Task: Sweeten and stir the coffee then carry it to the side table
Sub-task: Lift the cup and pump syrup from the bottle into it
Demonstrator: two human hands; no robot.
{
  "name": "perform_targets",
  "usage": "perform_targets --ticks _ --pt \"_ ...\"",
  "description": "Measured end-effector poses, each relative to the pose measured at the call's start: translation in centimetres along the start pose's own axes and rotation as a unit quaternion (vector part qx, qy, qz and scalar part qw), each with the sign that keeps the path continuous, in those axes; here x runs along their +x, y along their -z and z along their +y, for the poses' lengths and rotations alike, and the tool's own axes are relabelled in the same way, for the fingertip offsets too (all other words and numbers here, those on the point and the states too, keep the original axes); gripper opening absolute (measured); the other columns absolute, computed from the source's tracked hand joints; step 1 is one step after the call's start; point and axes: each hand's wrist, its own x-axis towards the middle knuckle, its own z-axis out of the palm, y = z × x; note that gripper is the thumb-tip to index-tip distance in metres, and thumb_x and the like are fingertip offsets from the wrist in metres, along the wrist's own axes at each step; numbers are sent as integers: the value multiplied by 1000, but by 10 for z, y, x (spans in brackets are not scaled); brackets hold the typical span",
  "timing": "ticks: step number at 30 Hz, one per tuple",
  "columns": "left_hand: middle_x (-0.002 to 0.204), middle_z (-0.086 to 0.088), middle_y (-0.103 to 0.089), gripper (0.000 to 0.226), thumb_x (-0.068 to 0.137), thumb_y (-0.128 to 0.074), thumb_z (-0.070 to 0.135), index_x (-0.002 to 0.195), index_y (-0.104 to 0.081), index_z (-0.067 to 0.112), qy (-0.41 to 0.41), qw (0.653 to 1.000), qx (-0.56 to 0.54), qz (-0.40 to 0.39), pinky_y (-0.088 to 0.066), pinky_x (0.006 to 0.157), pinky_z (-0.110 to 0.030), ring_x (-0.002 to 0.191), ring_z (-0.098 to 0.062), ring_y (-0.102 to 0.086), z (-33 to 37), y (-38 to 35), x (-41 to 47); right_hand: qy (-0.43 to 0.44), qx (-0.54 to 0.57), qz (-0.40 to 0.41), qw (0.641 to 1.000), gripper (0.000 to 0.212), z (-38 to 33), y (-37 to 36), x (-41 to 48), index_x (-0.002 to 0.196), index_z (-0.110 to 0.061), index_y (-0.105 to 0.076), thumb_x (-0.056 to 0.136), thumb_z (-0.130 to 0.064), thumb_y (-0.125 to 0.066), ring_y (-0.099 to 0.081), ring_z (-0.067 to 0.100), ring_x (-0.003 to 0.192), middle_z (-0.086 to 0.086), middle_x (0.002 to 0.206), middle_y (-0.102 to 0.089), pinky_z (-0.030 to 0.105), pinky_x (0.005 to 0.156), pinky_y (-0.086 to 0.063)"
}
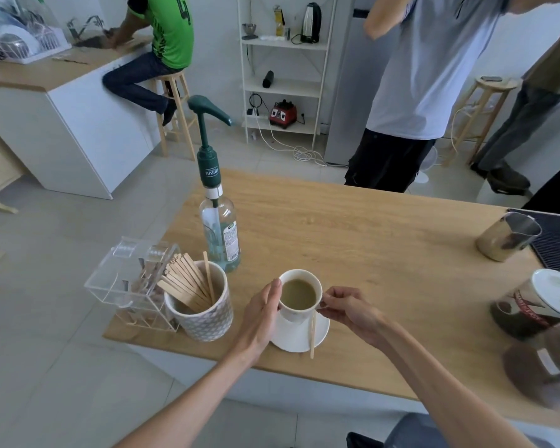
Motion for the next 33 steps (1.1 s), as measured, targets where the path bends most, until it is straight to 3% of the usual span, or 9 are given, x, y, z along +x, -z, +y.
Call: perform_targets --ticks 2,9,13,20,25,26,29,33 --pt "106 25 -75 37 97 -40 66 101 -74 51 -8 1000 7 -7 -48 112 -42 115 -3 -66 -2 -1 -1 -2 -10 6 1000 16 7 0 4 91 2 -65 100 -4 -53 -67 23 98 18 96 -69 36 103 -52" --pt "122 19 -73 60 98 -32 72 125 -70 35 -6 1000 10 -24 -45 114 -39 124 0 -62 -18 -2 7 -2 -19 12 1000 33 15 -2 10 68 -9 -64 97 0 -53 -68 20 91 12 85 -68 34 99 -54" --pt "114 32 -72 45 102 -30 66 116 -67 45 8 1000 13 -24 -43 105 -28 117 7 -62 -19 -2 5 -8 -27 11 1000 23 20 -2 14 77 -4 -67 97 -3 -55 -69 21 93 13 88 -70 33 98 -55" --pt "114 11 -75 48 103 -33 64 119 -69 35 -17 999 41 -31 -49 103 -34 115 -7 -66 -27 -1 2 -12 -29 21 999 21 30 1 15 80 -2 -72 96 -5 -58 -69 23 96 13 88 -73 36 100 -55" --pt "96 26 -75 22 103 -60 37 120 -68 26 -30 997 52 -51 -47 82 -11 95 3 -67 -25 2 1 -1 -47 36 998 20 32 1 15 92 8 -71 95 -8 -60 -72 22 99 13 91 -77 33 98 -56" --pt "103 20 -76 24 99 -68 33 122 -68 26 -32 996 50 -60 -50 87 -15 101 -1 -69 -28 2 3 0 -49 42 998 21 33 1 15 94 10 -71 95 -9 -61 -72 23 99 15 92 -77 34 98 -56" --pt "122 8 -75 59 79 -90 21 131 -62 28 -50 993 64 -82 -54 100 -27 118 -8 -69 -35 6 8 2 -47 57 997 21 35 1 14 96 10 -70 95 -8 -61 -72 21 95 16 91 -77 34 97 -56" --pt "126 19 -67 93 64 -96 20 129 -45 62 -74 988 119 -71 -50 101 -17 122 -2 -64 -47 7 17 3 -60 66 996 18 39 1 14 91 3 -74 92 -13 -65 -70 20 91 19 93 -77 39 99 -55"
